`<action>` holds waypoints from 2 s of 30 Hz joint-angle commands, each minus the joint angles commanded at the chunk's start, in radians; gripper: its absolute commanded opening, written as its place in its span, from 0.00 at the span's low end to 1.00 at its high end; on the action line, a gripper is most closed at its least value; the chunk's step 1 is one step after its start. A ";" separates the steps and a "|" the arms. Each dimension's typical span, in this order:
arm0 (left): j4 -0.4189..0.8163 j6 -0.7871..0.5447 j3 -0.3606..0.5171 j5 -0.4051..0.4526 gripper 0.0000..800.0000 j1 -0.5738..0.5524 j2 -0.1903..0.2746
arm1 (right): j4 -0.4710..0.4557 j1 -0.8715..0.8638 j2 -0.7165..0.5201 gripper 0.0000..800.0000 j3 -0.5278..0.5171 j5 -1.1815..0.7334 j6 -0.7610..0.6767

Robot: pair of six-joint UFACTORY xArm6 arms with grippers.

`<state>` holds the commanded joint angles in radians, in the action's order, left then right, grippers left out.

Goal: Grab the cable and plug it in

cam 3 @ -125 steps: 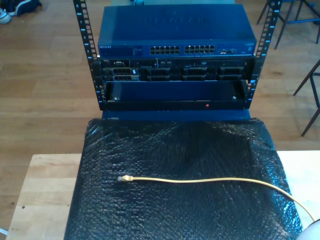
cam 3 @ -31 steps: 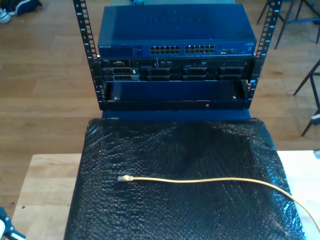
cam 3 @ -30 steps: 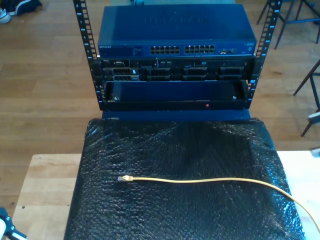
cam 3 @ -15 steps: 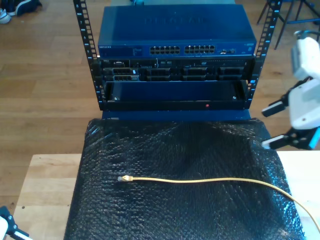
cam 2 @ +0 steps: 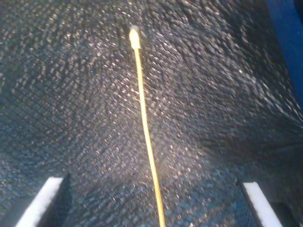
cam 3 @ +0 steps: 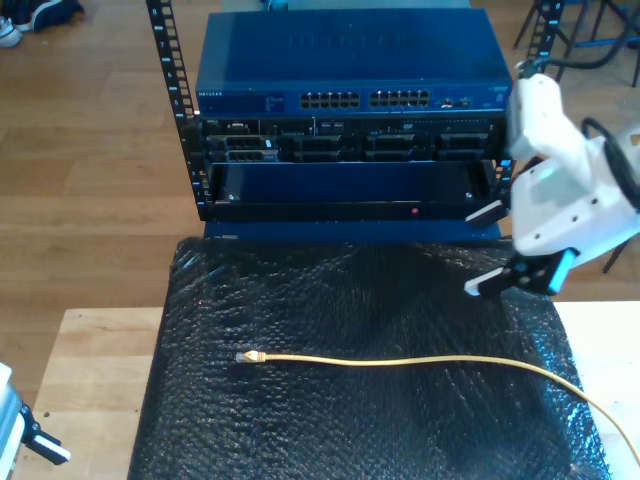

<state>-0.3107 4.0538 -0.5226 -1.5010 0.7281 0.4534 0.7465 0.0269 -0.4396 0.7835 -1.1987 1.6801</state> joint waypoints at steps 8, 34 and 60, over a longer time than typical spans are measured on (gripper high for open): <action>0.000 0.112 -0.011 0.002 1.00 -0.054 0.003 | -0.087 0.117 0.074 0.99 0.003 0.064 -0.026; 0.000 0.186 -0.005 0.077 1.00 -0.106 -0.008 | -0.345 0.468 0.371 0.99 0.215 0.209 -0.379; 0.000 0.187 -0.003 0.077 1.00 -0.107 -0.037 | -0.376 0.569 0.549 0.99 0.336 0.276 -0.485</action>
<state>-0.3107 4.2410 -0.5257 -1.4243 0.6206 0.4166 0.3705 0.5961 0.1097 1.1195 -0.9225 1.1953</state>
